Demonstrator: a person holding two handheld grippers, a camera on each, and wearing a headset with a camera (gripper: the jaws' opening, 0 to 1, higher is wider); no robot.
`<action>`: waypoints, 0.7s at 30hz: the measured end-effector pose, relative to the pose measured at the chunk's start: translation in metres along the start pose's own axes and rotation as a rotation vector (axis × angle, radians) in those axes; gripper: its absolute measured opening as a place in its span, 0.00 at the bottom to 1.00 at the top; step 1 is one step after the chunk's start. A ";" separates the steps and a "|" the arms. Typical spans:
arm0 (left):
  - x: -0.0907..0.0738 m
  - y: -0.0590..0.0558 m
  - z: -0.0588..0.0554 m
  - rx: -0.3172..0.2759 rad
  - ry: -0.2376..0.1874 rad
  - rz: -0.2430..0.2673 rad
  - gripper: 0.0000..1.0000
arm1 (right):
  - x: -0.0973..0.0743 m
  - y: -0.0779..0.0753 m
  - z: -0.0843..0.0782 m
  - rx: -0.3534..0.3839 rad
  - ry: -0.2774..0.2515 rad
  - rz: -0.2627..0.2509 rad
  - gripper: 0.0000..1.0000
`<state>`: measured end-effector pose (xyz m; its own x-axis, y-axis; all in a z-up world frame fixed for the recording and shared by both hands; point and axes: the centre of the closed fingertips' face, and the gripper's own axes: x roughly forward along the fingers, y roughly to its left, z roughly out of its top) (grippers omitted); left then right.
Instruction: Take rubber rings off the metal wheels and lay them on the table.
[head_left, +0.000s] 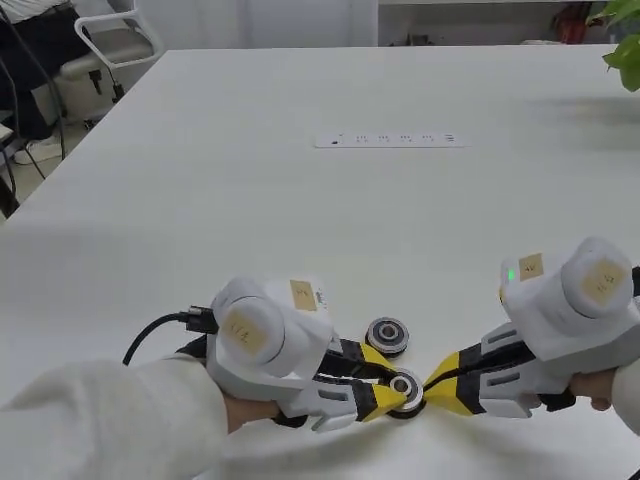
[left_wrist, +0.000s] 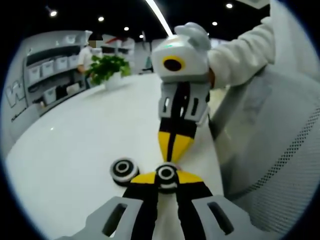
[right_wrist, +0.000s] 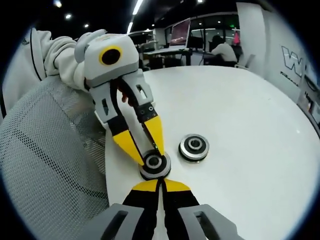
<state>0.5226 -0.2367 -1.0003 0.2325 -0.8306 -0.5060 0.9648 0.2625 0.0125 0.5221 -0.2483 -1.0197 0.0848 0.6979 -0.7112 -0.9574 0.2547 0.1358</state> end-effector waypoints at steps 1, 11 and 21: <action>0.000 0.000 0.000 0.000 -0.001 0.000 0.14 | -0.001 0.000 0.000 0.024 -0.006 0.004 0.00; 0.000 0.000 0.000 -0.005 -0.004 0.004 0.14 | -0.005 -0.006 0.003 0.212 -0.033 0.005 0.00; 0.000 0.000 0.000 -0.006 -0.006 0.003 0.13 | -0.005 -0.005 0.004 0.328 -0.062 0.023 0.00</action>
<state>0.5226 -0.2368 -1.0009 0.2365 -0.8325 -0.5010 0.9633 0.2684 0.0087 0.5276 -0.2501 -1.0144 0.0901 0.7428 -0.6634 -0.8205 0.4329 0.3733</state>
